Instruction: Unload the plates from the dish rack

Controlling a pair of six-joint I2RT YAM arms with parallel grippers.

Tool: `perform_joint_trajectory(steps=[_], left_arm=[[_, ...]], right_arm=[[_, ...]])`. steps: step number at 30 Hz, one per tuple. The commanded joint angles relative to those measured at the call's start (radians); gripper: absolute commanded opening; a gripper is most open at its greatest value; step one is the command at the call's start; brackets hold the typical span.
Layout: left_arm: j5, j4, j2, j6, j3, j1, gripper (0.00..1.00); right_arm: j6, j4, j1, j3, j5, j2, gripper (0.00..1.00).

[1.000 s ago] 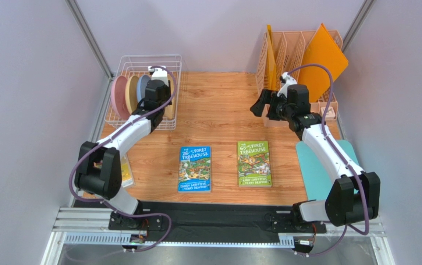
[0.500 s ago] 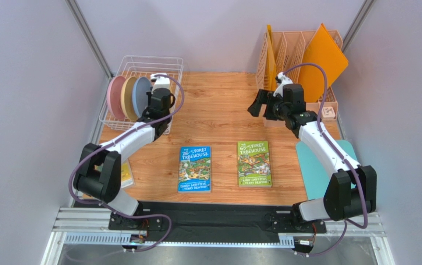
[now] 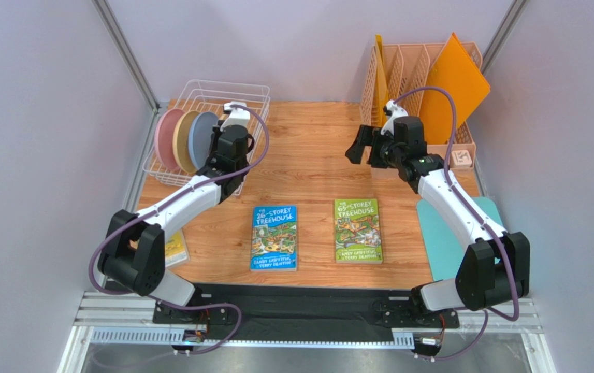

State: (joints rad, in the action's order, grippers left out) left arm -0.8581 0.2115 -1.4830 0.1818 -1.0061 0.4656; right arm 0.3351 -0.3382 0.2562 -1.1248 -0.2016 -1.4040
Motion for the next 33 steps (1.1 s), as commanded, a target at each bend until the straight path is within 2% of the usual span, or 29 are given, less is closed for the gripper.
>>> perform_joint_trajectory(steps=[1,9,11,12,16,20,25,29,33], left_arm=[[-0.067,0.186,0.073,0.044,-0.104,0.013,0.0],[-0.081,0.247,0.009,0.1,-0.118,0.013,0.0],[-0.094,0.238,-0.006,0.094,-0.143,0.013,0.0],[-0.093,0.183,0.0,0.065,-0.156,0.018,0.0],[0.159,-0.096,0.102,-0.128,-0.26,0.019,0.0],[0.381,-0.383,0.122,-0.295,-0.344,0.019,0.0],[0.614,-0.423,0.141,-0.473,-0.286,0.019,0.0],[0.715,-0.408,0.138,-0.579,-0.244,0.019,0.0],[0.781,-0.396,0.122,-0.622,-0.22,0.019,0.0]], right_arm=[[-0.016,-0.002,0.008,-0.04,0.007,0.013,0.97],[-0.013,-0.005,0.012,-0.027,0.002,0.013,0.98],[-0.013,-0.007,0.014,-0.023,0.001,0.019,0.98],[-0.015,-0.001,0.014,-0.02,-0.008,0.022,0.98],[-0.001,0.019,0.02,-0.017,-0.064,0.023,0.98],[0.039,0.074,0.047,-0.027,-0.165,0.01,0.97],[0.099,0.203,0.113,-0.01,-0.239,-0.025,0.96],[0.099,0.243,0.178,-0.023,-0.223,-0.062,0.96],[0.105,0.283,0.218,-0.039,-0.205,-0.107,0.96]])
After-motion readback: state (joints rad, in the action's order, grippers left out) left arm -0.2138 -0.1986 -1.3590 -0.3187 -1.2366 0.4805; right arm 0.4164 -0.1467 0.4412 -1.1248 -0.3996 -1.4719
